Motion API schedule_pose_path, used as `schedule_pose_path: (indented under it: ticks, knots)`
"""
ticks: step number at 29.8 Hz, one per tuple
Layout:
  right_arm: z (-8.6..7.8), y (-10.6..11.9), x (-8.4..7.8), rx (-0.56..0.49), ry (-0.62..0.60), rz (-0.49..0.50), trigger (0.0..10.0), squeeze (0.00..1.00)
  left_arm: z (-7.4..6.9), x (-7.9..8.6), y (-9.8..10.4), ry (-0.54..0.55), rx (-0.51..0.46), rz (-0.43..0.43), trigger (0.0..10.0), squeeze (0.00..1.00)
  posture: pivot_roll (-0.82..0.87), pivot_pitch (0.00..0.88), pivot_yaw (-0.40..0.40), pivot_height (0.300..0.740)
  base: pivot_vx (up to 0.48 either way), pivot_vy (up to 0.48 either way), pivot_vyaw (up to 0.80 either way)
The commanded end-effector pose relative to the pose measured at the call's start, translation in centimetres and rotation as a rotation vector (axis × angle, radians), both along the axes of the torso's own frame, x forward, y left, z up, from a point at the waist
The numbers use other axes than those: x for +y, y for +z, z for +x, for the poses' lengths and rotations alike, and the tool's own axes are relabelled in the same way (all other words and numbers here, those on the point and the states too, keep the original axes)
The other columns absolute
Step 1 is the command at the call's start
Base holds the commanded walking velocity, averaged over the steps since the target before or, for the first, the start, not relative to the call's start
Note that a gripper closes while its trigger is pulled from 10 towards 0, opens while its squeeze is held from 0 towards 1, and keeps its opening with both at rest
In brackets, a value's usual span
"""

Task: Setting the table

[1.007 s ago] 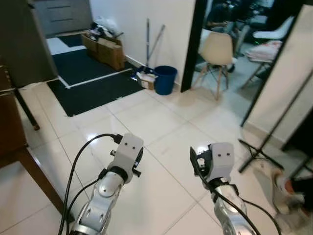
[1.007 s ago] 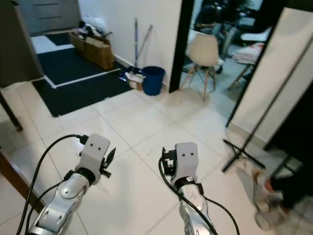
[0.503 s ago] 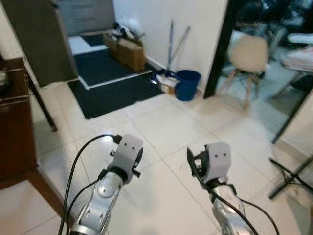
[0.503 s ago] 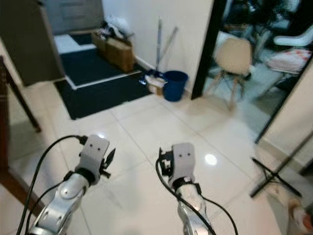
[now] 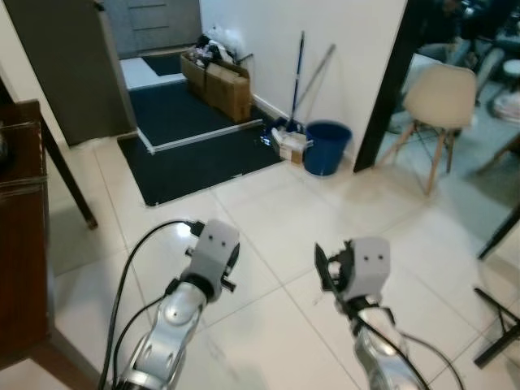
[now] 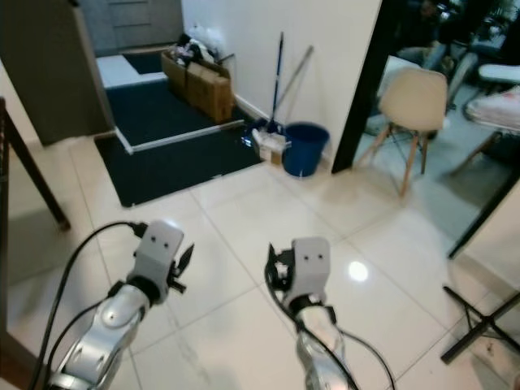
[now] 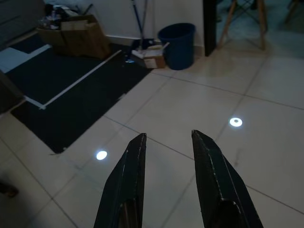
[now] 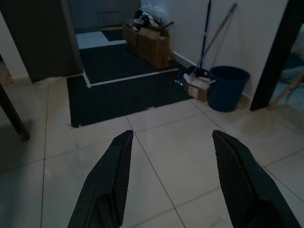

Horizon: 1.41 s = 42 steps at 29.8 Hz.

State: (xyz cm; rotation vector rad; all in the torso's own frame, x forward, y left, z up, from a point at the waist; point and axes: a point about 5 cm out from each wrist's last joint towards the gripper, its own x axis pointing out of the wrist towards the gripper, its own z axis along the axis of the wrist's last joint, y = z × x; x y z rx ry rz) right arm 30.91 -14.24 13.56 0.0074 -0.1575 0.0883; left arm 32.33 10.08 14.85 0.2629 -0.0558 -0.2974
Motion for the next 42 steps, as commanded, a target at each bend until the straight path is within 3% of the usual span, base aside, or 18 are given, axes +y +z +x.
schedule_pose_path:
  ticks: [1,34,38,42]
  knots:
    - [-0.2,-0.5,0.3,0.020,0.007,0.017,10.0,0.00,-0.2,0.4,-0.7,0.012,0.026,0.006,10.0,0.00,0.02,0.069,0.068,0.740,0.480,0.000,0.00]
    - [0.0,0.0,0.2,-0.007,0.002,0.003,10.0,0.00,0.0,0.3,-0.4,0.000,0.019,0.004,10.0,0.00,0.02,0.057,0.079,0.740,0.480,0.000,0.05]
    - [0.0,1.2,0.5,-0.052,0.006,-0.005,10.0,0.00,0.1,0.2,-0.1,-0.003,0.010,-0.001,10.0,0.00,0.02,0.057,0.079,0.740,0.480,0.000,0.57]
    - [0.3,4.4,0.7,-0.163,0.007,-0.006,10.0,0.00,0.2,0.3,2.1,-0.005,-0.056,-0.025,10.0,0.00,0.02,0.055,0.087,0.740,0.480,0.000,0.57]
